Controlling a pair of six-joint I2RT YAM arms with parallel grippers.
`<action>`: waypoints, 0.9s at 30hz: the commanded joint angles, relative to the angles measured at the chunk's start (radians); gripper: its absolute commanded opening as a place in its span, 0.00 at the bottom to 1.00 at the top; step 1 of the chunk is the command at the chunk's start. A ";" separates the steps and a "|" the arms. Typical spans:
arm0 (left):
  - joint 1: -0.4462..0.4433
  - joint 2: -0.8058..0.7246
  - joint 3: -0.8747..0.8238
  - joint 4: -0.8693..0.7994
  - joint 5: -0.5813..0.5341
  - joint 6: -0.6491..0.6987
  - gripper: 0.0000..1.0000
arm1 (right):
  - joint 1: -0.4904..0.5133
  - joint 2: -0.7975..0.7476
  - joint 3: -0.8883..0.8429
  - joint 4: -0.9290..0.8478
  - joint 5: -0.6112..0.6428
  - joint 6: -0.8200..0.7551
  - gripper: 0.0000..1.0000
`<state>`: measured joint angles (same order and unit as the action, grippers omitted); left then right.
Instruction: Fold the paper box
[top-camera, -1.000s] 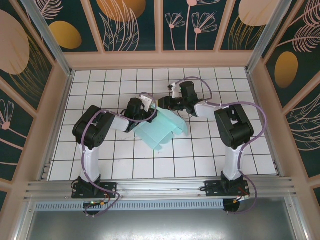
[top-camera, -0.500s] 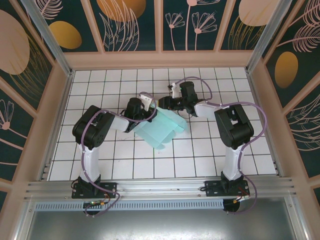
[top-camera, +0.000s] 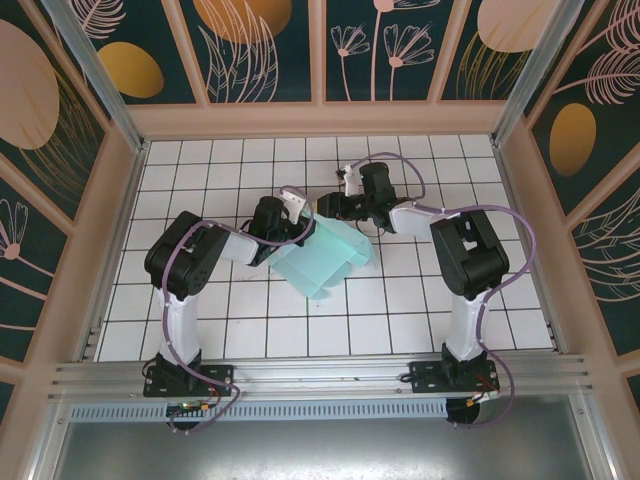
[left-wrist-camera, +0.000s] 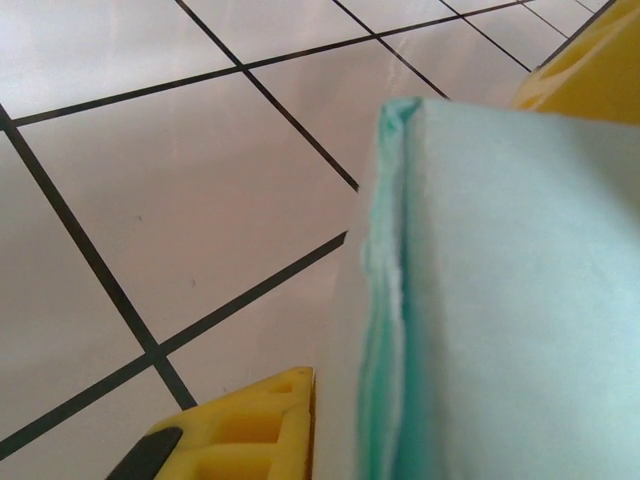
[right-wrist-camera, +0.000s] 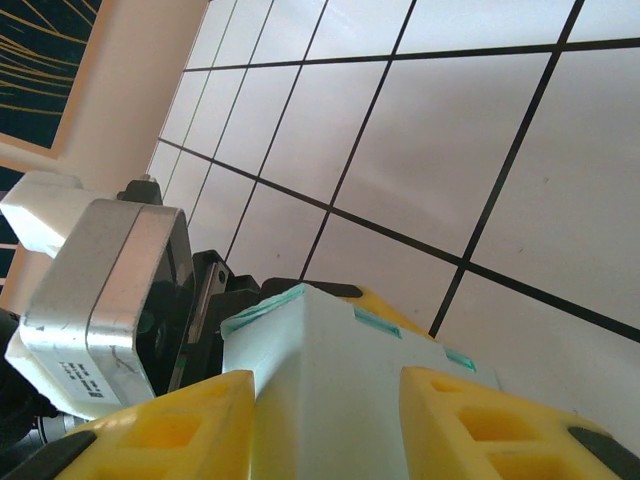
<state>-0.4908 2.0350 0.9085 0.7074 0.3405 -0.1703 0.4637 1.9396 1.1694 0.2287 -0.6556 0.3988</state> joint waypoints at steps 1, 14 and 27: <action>0.014 -0.051 -0.012 0.055 0.004 -0.060 0.07 | -0.007 0.001 -0.041 -0.106 0.058 -0.025 0.42; 0.015 -0.042 -0.046 0.143 -0.026 -0.101 0.00 | -0.062 -0.236 -0.155 0.086 0.077 0.020 0.55; 0.100 -0.009 -0.020 0.406 0.095 -0.532 0.00 | -0.273 -0.580 -0.503 0.394 0.161 0.278 0.54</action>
<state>-0.4072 2.0296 0.8700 0.9710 0.3923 -0.5426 0.2165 1.4082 0.7200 0.5373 -0.5308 0.6033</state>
